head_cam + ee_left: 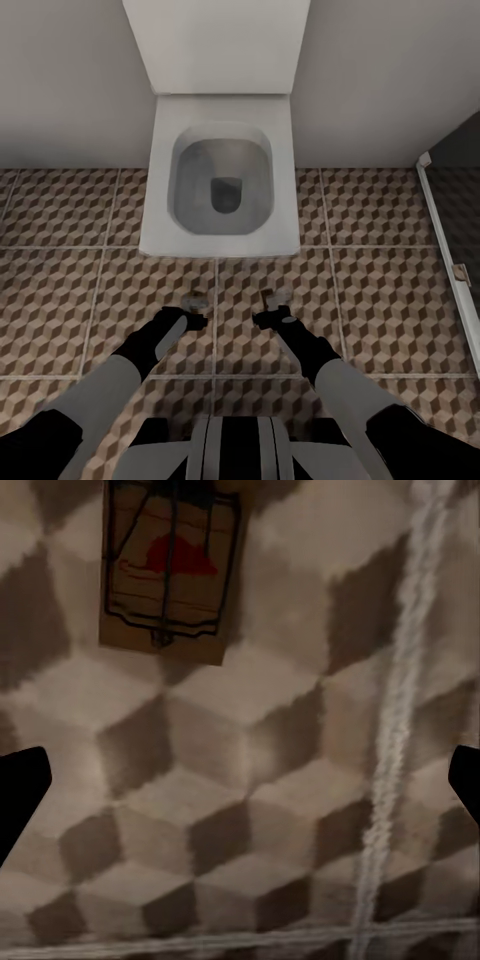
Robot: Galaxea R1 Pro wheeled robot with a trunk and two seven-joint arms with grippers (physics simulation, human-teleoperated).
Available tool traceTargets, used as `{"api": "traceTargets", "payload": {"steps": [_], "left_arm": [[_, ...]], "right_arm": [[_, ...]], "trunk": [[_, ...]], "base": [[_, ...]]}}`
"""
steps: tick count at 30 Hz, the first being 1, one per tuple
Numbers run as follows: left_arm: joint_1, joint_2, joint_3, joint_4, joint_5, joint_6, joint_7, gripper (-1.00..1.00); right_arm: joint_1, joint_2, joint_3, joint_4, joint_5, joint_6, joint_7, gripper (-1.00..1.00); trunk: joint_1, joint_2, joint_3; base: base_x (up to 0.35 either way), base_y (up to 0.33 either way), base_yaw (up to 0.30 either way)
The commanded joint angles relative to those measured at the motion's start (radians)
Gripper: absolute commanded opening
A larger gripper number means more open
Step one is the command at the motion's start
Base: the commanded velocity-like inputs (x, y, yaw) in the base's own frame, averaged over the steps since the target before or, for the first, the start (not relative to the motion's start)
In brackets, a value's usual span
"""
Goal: Take the four mousetraps from the cabinet in the bathroom and place them on the bathroom floor. Make sure all four end up on the same floor surface, and ensure that at least two of them are either under or directly next to the same bathroom sink.
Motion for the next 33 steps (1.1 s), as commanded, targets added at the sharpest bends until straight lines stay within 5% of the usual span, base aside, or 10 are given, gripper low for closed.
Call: {"api": "traceTargets", "payload": {"steps": [1, 33], "left_arm": [[-0.001, 0.001, -0.004, -0.001, 0.010, 0.002, 0.009, 1.00], [-0.001, 0.000, -0.004, -0.003, 0.009, 0.002, 0.009, 1.00]], "right_arm": [[0.000, -0.001, 0.008, -0.002, -0.010, 0.005, -0.008, 1.00], [0.000, -0.002, 0.008, -0.002, -0.010, 0.005, -0.008, 1.00]], "trunk": [[-0.001, 0.000, 0.000], [-0.001, 0.000, 0.000]], "base": [[-0.308, 0.000, 0.000], [-0.286, 0.000, 0.000]]}}
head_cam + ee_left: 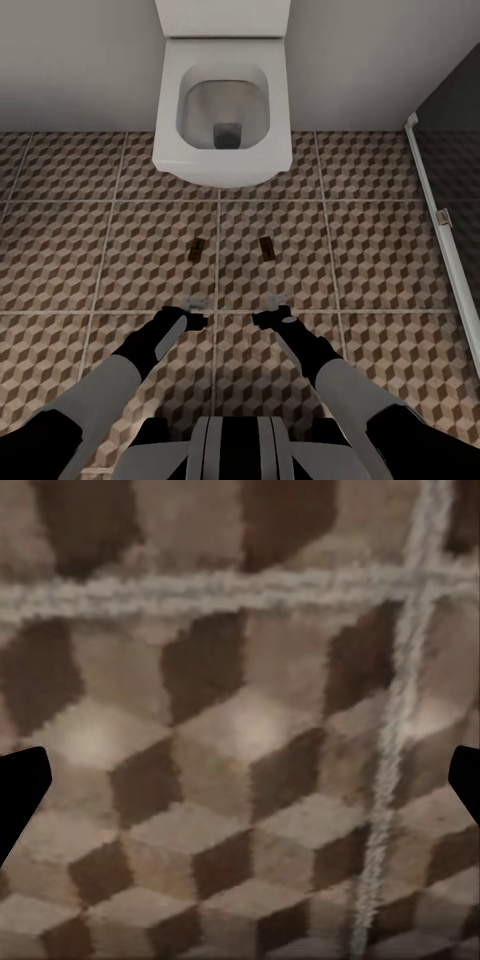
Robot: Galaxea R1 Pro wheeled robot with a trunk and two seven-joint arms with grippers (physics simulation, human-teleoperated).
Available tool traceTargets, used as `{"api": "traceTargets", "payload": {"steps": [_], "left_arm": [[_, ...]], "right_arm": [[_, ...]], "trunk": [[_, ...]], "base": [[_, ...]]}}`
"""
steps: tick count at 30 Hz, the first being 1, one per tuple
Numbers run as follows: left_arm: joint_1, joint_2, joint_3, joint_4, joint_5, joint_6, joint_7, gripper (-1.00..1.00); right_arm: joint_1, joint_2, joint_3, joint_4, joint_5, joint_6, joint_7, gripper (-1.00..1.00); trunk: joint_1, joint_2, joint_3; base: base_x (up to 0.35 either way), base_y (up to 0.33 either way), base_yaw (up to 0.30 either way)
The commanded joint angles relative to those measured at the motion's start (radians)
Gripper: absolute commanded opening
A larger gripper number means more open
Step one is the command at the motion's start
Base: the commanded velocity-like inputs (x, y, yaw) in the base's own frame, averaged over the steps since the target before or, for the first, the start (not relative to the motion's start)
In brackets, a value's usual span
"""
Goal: Take the four mousetraps from the cabinet in the bathroom and place them on the bathroom floor. Make sure all four end up on the same floor surface, and ensure that at least two of them are either under or directly next to the same bathroom sink.
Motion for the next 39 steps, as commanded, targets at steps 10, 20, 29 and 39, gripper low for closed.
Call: {"api": "traceTargets", "payload": {"steps": [10, 20, 29, 39], "left_arm": [[-0.001, 0.000, -0.004, -0.003, 0.010, 0.003, 0.009, 1.00], [-0.001, 0.000, -0.004, -0.002, 0.009, 0.003, 0.009, 1.00], [-0.001, 0.000, -0.004, -0.003, 0.010, 0.004, 0.009, 1.00], [-0.001, 0.000, -0.004, -0.004, 0.009, 0.004, 0.010, 1.00]], "right_arm": [[0.000, -0.001, 0.008, -0.002, -0.010, 0.005, -0.008, 1.00], [0.000, -0.001, 0.008, -0.002, -0.009, 0.005, -0.008, 1.00], [0.000, -0.002, 0.008, -0.002, -0.010, 0.004, -0.008, 1.00], [0.000, -0.002, 0.008, -0.002, -0.010, 0.004, -0.008, 1.00]], "trunk": [[0.000, 0.000, 0.000], [0.000, 0.000, 0.000], [-0.008, 0.014, 0.006], [-0.046, 0.084, 0.037]], "base": [[-0.016, 0.000, 0.000], [0.000, 0.000, 0.000], [0.000, 0.000, 0.000], [0.000, 0.000, 0.000]]}}
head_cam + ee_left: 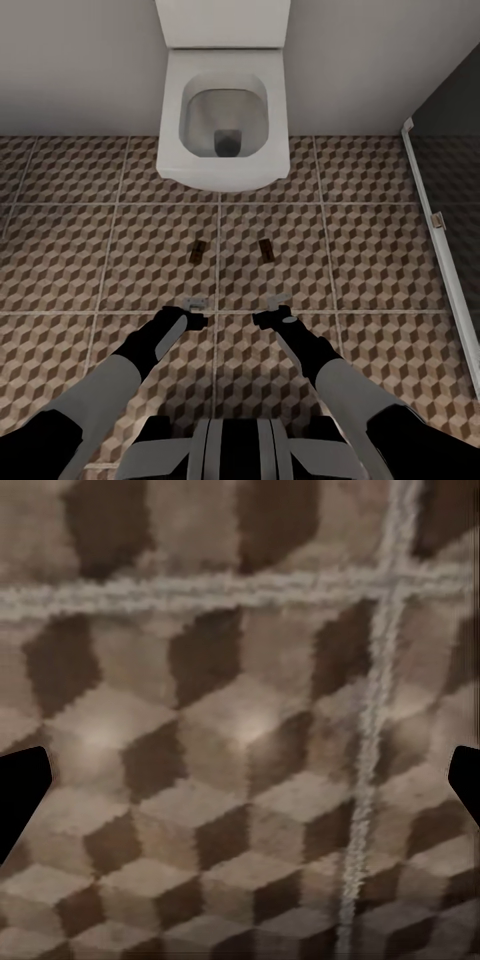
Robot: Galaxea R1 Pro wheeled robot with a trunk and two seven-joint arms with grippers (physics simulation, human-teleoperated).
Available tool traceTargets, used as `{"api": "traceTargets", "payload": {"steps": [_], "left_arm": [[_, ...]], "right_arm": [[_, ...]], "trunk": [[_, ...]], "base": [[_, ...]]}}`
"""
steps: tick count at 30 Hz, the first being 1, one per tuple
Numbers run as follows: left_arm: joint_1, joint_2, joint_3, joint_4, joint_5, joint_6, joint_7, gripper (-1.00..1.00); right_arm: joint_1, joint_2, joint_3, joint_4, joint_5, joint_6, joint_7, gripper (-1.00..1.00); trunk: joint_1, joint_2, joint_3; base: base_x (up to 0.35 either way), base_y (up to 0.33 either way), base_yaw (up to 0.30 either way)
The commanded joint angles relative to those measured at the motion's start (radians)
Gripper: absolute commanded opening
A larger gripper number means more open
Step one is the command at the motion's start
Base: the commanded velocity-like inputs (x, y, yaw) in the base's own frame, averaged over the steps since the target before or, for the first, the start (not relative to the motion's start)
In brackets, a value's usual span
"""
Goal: Take the four mousetraps from the cabinet in the bathroom and place them on the bathroom floor. Make sure all four end up on the same floor surface, and ensure that at least two of them are either under or directly next to the same bathroom sink.
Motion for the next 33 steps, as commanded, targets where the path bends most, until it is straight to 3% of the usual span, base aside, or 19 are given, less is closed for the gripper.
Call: {"api": "traceTargets", "payload": {"steps": [1, 33], "left_arm": [[-0.001, 0.001, -0.004, -0.001, 0.010, 0.002, 0.009, 1.00], [-0.001, 0.001, -0.002, -0.002, 0.009, 0.002, 0.015, 1.00]], "right_arm": [[0.000, -0.001, 0.008, -0.002, -0.010, 0.005, -0.008, 1.00], [0.000, 0.001, 0.009, -0.003, -0.009, 0.005, -0.008, 1.00]], "trunk": [[-0.004, 0.007, 0.003], [-0.127, 0.231, 0.103]], "base": [[0.000, 0.000, 0.000], [0.000, 0.000, 0.000]]}}
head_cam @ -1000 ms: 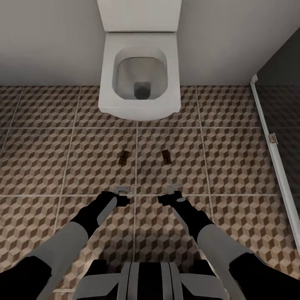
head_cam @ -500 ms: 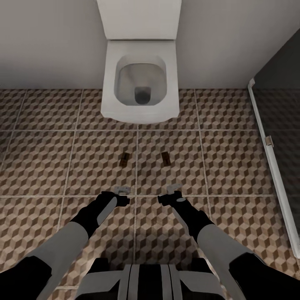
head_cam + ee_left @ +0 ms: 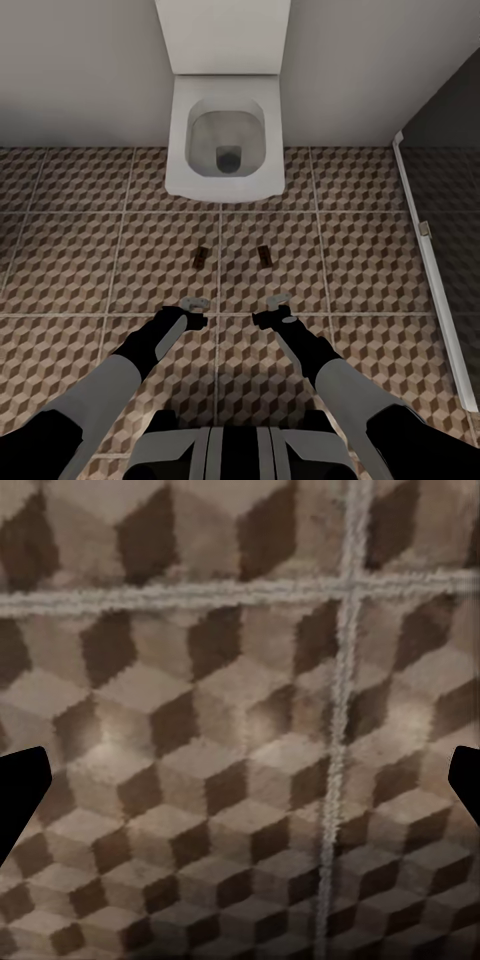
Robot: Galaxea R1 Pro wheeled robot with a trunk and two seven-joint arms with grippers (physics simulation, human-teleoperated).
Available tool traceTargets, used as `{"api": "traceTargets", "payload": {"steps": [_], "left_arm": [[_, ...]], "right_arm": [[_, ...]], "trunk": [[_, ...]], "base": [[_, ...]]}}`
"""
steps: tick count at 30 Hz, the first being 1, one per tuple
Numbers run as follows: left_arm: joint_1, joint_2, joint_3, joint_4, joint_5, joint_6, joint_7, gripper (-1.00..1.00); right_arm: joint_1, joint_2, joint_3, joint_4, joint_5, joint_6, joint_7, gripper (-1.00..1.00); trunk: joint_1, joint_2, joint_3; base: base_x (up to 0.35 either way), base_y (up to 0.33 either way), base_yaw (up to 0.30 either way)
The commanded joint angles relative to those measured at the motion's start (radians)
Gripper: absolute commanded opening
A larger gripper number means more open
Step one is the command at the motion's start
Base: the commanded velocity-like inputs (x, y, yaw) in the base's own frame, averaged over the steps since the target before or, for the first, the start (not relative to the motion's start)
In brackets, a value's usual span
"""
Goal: Take the four mousetraps from the cabinet in the bathroom and place them on the bathroom floor. Make sure all four end up on the same floor surface, and ensure that at least two of them are either under or directly next to the same bathroom sink.
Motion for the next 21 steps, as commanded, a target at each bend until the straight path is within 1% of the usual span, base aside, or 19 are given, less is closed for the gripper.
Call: {"api": "traceTargets", "payload": {"steps": [1, 11, 21], "left_arm": [[-0.001, 0.001, -0.004, -0.001, 0.010, 0.002, 0.009, 1.00], [-0.001, 0.000, -0.004, -0.001, 0.010, 0.002, 0.010, 1.00], [-0.001, 0.000, -0.004, 0.000, 0.010, 0.002, 0.010, 1.00]], "right_arm": [[0.000, -0.001, 0.008, -0.002, -0.010, 0.005, -0.008, 1.00], [0.000, -0.002, 0.010, -0.002, -0.010, -0.019, -0.008, 1.00], [0.000, -0.002, 0.011, -0.001, -0.010, -0.021, -0.008, 1.00]], "trunk": [[-0.004, 0.007, 0.003], [-0.042, 0.077, 0.034], [-0.081, 0.147, 0.066]], "base": [[0.000, 0.000, 0.000], [0.000, 0.000, 0.000], [0.000, 0.000, 0.000]]}}
